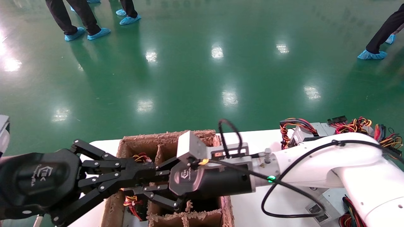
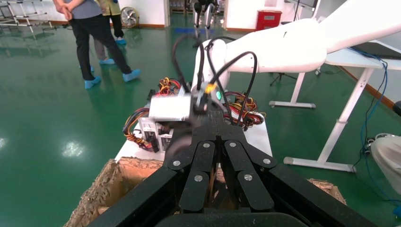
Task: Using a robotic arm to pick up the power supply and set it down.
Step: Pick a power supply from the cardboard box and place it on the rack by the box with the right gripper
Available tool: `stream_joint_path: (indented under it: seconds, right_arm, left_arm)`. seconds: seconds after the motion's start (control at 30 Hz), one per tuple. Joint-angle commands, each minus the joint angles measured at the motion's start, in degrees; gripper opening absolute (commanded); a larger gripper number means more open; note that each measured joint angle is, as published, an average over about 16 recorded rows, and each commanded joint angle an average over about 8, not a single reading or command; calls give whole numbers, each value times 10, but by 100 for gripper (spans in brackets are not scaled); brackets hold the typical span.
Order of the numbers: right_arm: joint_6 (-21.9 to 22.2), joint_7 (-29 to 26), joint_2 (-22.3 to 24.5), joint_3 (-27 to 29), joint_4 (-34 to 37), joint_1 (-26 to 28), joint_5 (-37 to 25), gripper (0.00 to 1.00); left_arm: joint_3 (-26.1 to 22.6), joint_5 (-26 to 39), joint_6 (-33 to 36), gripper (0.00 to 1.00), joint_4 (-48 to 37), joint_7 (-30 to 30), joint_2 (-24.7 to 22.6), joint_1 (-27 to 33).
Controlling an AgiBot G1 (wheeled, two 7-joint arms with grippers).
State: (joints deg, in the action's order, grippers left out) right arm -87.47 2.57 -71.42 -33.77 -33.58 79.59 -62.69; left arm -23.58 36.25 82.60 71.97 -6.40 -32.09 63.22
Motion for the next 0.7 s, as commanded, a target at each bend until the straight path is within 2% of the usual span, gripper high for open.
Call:
stream_joint_path:
  seconds: [0.03,0.4,0.7]
  right_arm:
    - [-11,-5,6,5,-5,0,11,0]
    - [-26,-83,57,36,-72,-21,109,0]
    - [-7,-116,93,48,-110,-36,148,0]
  left_arm:
    - [0,0,0,0,0,0,0,0]
    - [0,0,0,0,0,0,0,0]
    - [0,0,0,0,0,0,0,0]
